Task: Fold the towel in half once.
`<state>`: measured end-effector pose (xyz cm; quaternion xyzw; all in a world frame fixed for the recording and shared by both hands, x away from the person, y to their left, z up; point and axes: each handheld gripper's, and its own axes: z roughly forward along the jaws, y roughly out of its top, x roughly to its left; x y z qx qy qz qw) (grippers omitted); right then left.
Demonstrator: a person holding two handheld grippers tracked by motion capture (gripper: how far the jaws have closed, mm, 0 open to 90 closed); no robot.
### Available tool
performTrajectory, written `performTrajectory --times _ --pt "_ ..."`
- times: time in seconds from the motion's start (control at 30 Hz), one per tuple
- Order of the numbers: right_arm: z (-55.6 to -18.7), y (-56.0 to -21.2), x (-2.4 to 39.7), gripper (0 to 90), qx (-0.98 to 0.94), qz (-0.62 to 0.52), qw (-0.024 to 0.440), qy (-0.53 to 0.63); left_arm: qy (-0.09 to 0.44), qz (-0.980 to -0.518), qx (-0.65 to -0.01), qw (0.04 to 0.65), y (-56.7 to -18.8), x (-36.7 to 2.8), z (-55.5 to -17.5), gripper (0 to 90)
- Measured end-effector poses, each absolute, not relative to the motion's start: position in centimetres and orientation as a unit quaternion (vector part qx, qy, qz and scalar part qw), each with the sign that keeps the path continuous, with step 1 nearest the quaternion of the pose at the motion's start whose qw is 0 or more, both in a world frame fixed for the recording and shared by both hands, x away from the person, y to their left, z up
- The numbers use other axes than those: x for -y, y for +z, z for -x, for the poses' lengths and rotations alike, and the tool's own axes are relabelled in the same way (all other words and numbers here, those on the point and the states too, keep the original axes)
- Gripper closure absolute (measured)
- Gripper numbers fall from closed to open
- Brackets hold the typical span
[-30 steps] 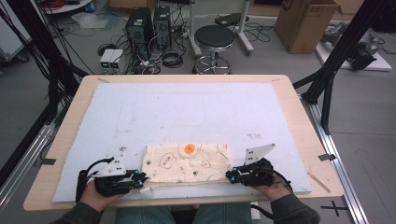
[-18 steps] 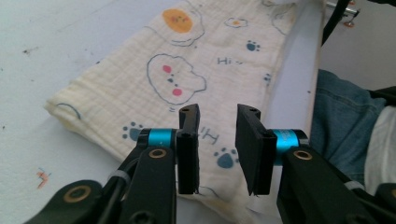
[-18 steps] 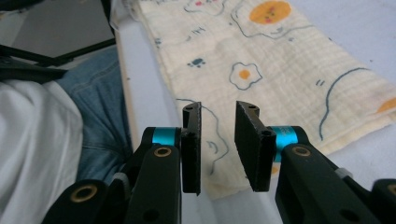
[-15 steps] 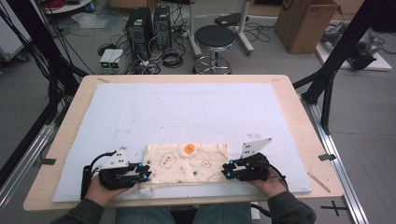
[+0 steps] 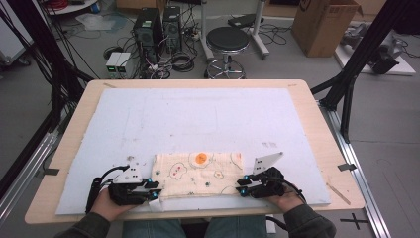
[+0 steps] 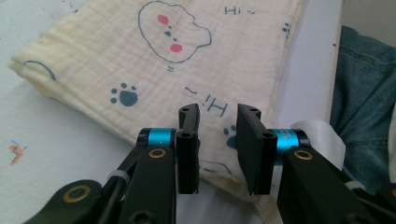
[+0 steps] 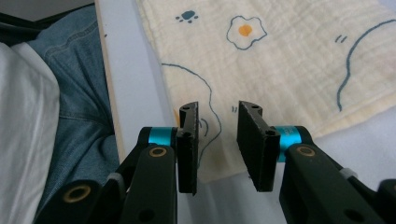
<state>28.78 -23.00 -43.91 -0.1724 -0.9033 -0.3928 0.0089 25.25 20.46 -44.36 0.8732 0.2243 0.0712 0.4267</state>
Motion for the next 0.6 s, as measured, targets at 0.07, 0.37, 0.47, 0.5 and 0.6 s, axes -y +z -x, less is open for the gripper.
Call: performTrajectory --times 0.07,0.37,0.47,0.5,0.6 --pt "-28.7 -43.9 23.0 67.7 0.903 0.172 0.007 -0.392 0.074 -0.875 -0.219 0.426 -44.4 -20.6 -25.1 69.1" --pt "-28.7 -42.6 23.5 57.8 0.881 0.170 0.008 -0.441 0.077 -0.844 -0.240 0.474 -42.9 -21.3 -25.5 62.6" --pt "-29.7 -41.8 23.8 58.0 0.871 0.182 -0.007 -0.456 0.084 -0.837 -0.251 0.479 -42.4 -21.1 -26.4 60.4" --pt "-30.2 -41.6 23.9 58.9 0.868 0.191 -0.009 -0.457 0.090 -0.835 -0.258 0.478 -42.3 -21.1 -26.8 60.4" --pt "-31.8 -41.3 24.0 61.5 0.863 0.218 -0.022 -0.454 0.105 -0.828 -0.279 0.474 -42.2 -21.0 -27.8 60.5"
